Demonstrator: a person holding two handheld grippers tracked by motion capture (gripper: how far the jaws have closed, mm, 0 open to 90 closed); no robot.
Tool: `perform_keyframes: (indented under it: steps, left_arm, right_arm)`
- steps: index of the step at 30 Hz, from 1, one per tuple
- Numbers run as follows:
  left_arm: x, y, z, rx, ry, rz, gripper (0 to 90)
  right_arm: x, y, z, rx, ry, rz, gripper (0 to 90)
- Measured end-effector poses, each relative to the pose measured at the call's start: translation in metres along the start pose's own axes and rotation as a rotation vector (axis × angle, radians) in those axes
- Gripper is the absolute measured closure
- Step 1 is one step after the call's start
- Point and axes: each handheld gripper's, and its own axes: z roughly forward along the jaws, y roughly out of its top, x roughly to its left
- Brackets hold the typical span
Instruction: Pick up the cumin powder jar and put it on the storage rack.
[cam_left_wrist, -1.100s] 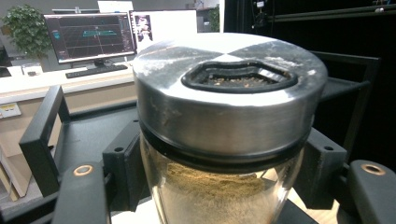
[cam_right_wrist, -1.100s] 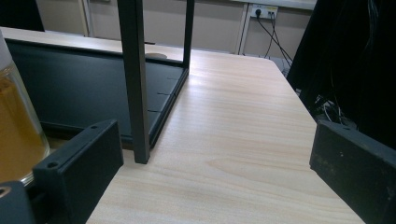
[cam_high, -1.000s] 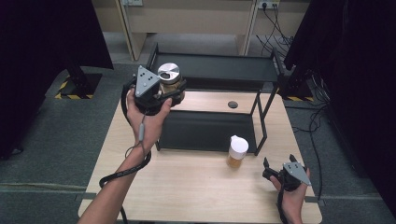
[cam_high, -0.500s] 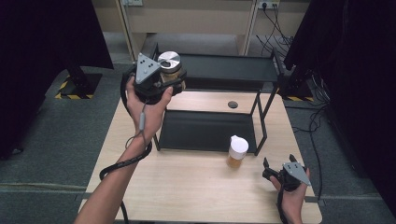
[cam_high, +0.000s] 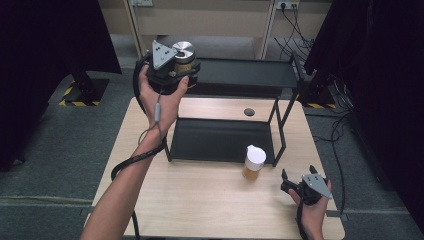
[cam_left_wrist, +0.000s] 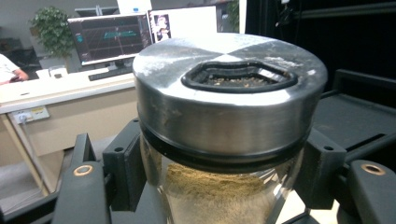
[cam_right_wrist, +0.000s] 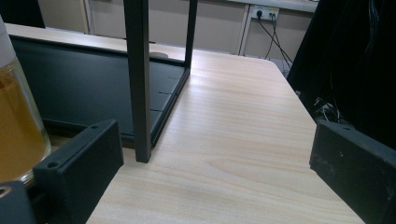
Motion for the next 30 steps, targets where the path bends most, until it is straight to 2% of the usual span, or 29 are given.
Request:
perform_keyframes:
  steps: [6,9,21,30]
  left_arm:
    - [0.000,0.008,0.013,0.022,0.043,0.016,30.5]
    - [0.004,0.011,0.019,0.027,0.050,0.004,30.5]
    - [0.008,0.017,0.042,0.071,0.085,0.021,30.5]
    - [0.010,0.016,0.052,0.082,0.092,-0.006,30.5]
  right_arm:
    - [0.001,0.000,0.000,0.000,0.001,-0.007,2.9]
    - [0.001,0.000,0.000,-0.001,0.000,-0.008,2.9]
    - [0.002,0.000,0.000,-0.002,-0.002,-0.013,3.0]
    - [0.002,0.000,0.000,-0.001,-0.003,-0.022,3.0]
